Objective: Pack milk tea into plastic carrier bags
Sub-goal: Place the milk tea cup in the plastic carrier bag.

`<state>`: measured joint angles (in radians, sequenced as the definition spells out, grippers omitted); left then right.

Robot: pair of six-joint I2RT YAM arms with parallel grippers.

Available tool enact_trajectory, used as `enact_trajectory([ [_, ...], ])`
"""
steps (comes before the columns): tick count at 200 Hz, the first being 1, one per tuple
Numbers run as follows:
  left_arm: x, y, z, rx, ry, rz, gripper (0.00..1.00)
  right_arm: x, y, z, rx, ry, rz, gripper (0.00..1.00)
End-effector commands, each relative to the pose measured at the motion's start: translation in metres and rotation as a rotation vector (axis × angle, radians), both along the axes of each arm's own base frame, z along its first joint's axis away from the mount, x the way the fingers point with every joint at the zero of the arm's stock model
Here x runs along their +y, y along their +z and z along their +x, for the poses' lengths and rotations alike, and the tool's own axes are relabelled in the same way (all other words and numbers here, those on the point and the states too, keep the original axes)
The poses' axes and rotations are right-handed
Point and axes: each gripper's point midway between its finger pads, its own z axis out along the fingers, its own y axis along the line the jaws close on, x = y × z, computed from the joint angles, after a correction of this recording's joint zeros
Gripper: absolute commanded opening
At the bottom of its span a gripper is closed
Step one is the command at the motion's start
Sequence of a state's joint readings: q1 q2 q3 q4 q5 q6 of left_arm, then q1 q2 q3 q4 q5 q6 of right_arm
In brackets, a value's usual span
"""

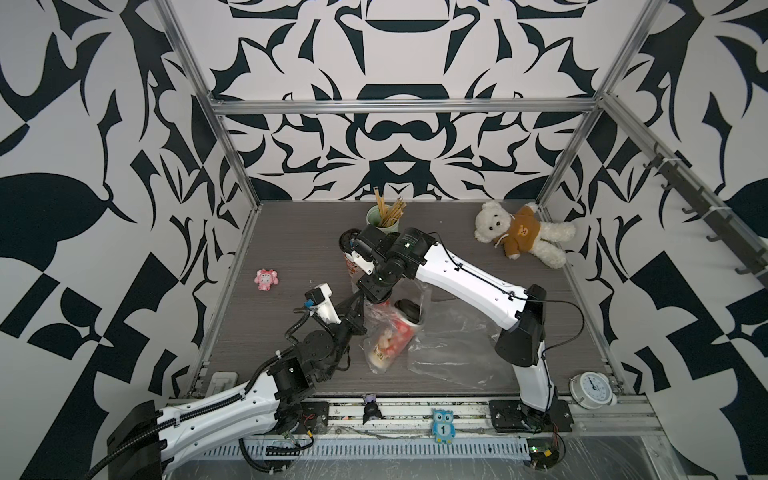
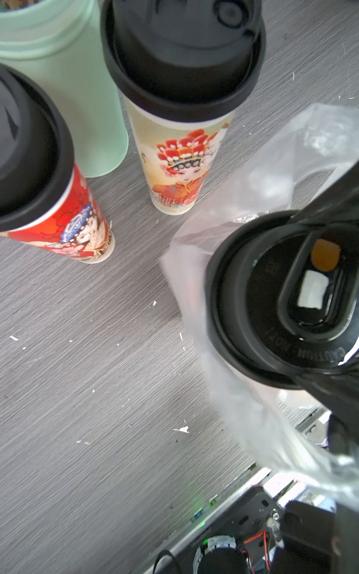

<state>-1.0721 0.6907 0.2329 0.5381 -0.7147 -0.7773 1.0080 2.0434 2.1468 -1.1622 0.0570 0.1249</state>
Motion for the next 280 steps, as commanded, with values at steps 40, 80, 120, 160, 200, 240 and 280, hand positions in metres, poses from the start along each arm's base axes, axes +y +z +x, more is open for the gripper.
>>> enact_trajectory([
  [40, 0.004, 0.025, -0.001, -0.042, 0.011, -0.079, 0.0, 0.008, -0.005, -0.022, 0.081, 0.026, 0.047, 0.18],
  [80, 0.005, 0.025, -0.001, -0.044, 0.015, -0.076, 0.0, 0.006, -0.015, -0.028, 0.114, 0.026, 0.031, 0.41],
  [120, 0.002, 0.025, 0.0, -0.043, 0.008, -0.072, 0.0, 0.002, -0.005, -0.027, 0.094, 0.029, 0.035, 0.78],
  [160, -0.001, 0.024, 0.001, -0.041, 0.002, -0.072, 0.0, -0.003, 0.011, -0.028, 0.067, 0.028, 0.05, 0.87],
  [200, -0.002, 0.025, 0.0, -0.042, -0.004, -0.072, 0.0, -0.008, 0.032, -0.029, 0.041, 0.026, 0.086, 0.95],
  [240, -0.002, 0.025, 0.0, -0.041, -0.005, -0.071, 0.0, -0.016, 0.059, -0.034, 0.01, 0.022, 0.142, 0.96],
  [280, -0.002, 0.024, 0.0, -0.04, -0.006, -0.069, 0.0, -0.043, 0.067, -0.023, -0.013, -0.045, 0.161, 0.97],
])
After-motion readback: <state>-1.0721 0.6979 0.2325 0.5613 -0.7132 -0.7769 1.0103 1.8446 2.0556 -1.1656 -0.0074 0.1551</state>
